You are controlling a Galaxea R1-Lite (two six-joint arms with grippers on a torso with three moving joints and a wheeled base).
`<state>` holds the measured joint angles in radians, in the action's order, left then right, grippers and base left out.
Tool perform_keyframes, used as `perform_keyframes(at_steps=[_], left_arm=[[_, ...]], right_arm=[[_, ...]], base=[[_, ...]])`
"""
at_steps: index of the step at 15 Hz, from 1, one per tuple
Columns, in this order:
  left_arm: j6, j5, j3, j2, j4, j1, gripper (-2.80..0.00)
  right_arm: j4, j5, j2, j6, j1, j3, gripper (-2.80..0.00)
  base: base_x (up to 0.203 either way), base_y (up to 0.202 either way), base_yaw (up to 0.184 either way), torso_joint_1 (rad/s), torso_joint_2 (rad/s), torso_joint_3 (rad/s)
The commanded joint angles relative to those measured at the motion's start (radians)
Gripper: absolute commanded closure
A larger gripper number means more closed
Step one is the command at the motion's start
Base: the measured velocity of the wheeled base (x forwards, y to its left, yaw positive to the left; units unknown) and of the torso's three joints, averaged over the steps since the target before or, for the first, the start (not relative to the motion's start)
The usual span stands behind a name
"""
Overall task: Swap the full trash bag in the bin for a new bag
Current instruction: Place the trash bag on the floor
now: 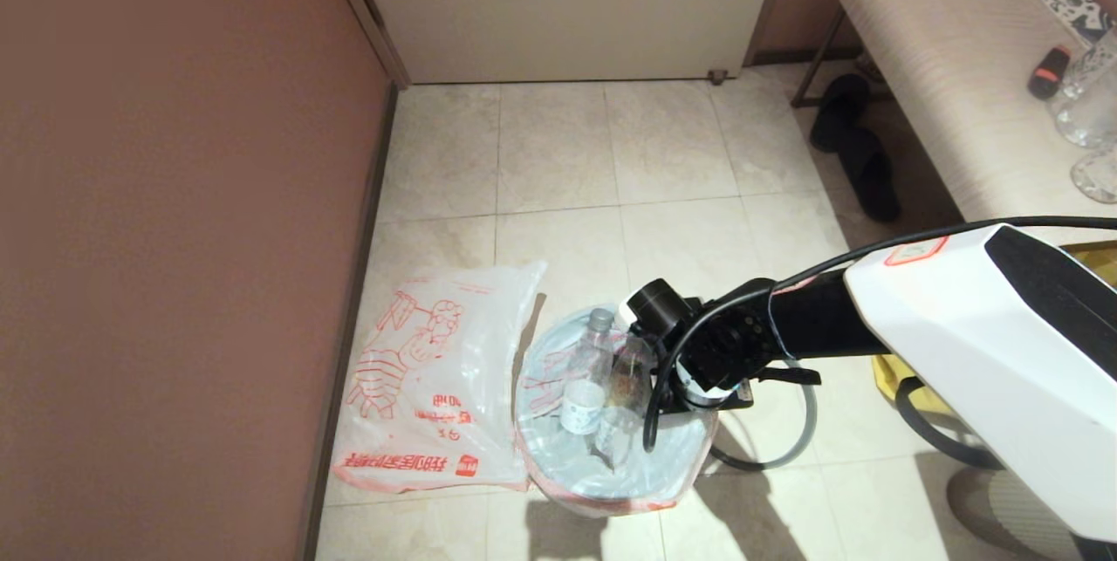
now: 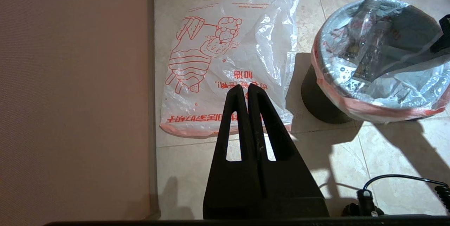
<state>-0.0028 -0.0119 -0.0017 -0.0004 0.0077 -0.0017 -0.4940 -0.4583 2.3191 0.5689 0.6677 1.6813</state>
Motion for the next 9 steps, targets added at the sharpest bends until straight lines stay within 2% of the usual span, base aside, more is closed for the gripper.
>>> perform_keyframes(at_steps=[1, 9], left_arm=[[0.0, 0.0, 0.0, 0.0, 0.0, 0.0, 0.0], [0.0, 0.0, 0.0, 0.0, 0.0, 0.0, 0.0]], right_arm=[[0.0, 0.0, -0.001, 0.005, -0.002, 0.0, -2.8], [-0.037, 0.001, -0.009, 0.038, -0.004, -0.03, -2.8]], base=[[0.0, 0.0, 0.0, 0.0, 0.0, 0.0], [0.0, 0.0, 0.0, 0.0, 0.0, 0.0]])
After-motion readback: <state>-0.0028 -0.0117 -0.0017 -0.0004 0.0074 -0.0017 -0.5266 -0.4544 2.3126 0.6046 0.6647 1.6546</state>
